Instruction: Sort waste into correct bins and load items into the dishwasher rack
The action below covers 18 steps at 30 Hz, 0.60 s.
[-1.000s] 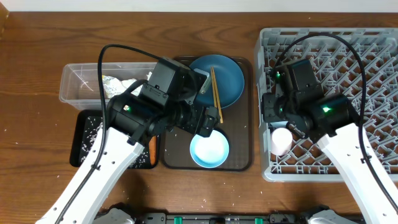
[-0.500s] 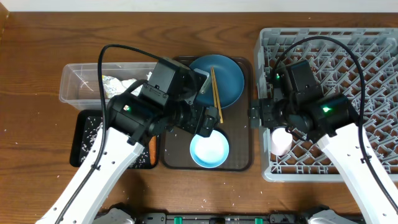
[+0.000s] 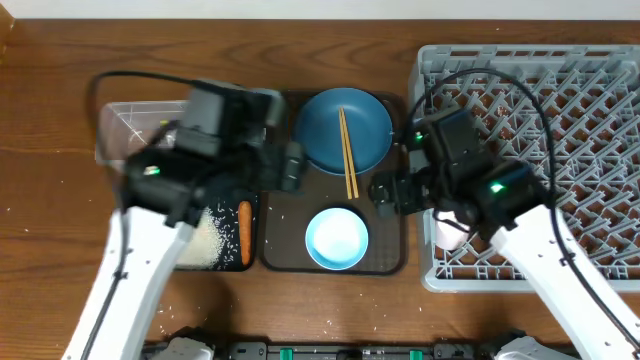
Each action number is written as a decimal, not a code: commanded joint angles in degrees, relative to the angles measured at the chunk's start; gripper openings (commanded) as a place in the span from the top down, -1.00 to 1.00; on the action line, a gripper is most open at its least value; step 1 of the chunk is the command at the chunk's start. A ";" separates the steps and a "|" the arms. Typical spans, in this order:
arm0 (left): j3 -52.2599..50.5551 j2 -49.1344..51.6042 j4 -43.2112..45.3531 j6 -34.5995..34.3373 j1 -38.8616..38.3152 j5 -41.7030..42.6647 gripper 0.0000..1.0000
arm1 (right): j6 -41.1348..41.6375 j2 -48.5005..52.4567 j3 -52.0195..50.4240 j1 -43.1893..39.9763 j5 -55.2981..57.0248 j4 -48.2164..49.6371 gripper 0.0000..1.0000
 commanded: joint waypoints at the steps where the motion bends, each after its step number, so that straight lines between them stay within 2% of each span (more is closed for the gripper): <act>1: 0.09 -2.32 -1.31 -0.87 5.16 -1.05 -0.93 | -0.02 0.83 -2.32 2.80 -0.50 3.43 -0.49; 7: 0.09 -2.14 -2.51 -0.90 10.34 -1.42 -0.93 | 5.09 3.19 -6.62 3.96 3.17 12.22 -0.22; 11: 0.09 -2.14 -2.51 -0.90 10.43 -1.42 -0.94 | 8.13 5.88 -9.14 3.96 6.05 19.17 -0.03; 18: 0.09 -2.14 -2.51 -0.90 10.43 -1.42 -0.93 | 8.11 12.02 -9.49 3.96 6.23 27.30 0.37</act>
